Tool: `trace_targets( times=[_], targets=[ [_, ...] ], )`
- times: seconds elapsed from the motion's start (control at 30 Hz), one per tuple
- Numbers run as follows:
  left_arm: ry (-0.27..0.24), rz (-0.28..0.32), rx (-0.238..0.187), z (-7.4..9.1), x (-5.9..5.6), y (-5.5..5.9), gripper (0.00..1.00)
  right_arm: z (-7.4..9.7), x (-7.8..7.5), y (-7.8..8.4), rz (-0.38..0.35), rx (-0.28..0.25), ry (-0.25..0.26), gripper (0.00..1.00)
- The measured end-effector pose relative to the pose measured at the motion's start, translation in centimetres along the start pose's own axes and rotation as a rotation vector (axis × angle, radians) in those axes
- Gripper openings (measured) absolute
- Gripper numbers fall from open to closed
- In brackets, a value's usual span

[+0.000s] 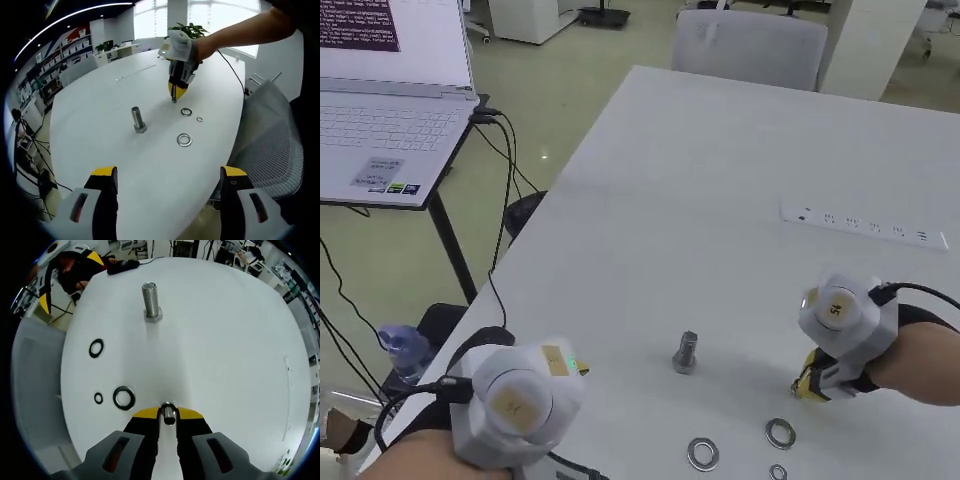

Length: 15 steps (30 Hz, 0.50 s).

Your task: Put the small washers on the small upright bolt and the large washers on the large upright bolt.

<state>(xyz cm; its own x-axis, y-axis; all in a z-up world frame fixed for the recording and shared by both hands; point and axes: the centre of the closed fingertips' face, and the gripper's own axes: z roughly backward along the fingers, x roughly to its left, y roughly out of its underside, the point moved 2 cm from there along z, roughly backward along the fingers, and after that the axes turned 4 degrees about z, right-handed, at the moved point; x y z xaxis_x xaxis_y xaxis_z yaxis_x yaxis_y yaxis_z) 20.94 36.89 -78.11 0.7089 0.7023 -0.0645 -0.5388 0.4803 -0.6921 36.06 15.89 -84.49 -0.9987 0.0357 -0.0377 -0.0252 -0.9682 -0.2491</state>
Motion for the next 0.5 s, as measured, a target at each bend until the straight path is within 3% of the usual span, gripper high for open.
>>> trace_targets(
  times=[0.5],
  targets=[
    [0.006,0.006,0.009,0.10,-0.11,0.21,0.80,-0.26,-0.02,0.10,0.025,0.017,0.006,0.13]
  ],
)
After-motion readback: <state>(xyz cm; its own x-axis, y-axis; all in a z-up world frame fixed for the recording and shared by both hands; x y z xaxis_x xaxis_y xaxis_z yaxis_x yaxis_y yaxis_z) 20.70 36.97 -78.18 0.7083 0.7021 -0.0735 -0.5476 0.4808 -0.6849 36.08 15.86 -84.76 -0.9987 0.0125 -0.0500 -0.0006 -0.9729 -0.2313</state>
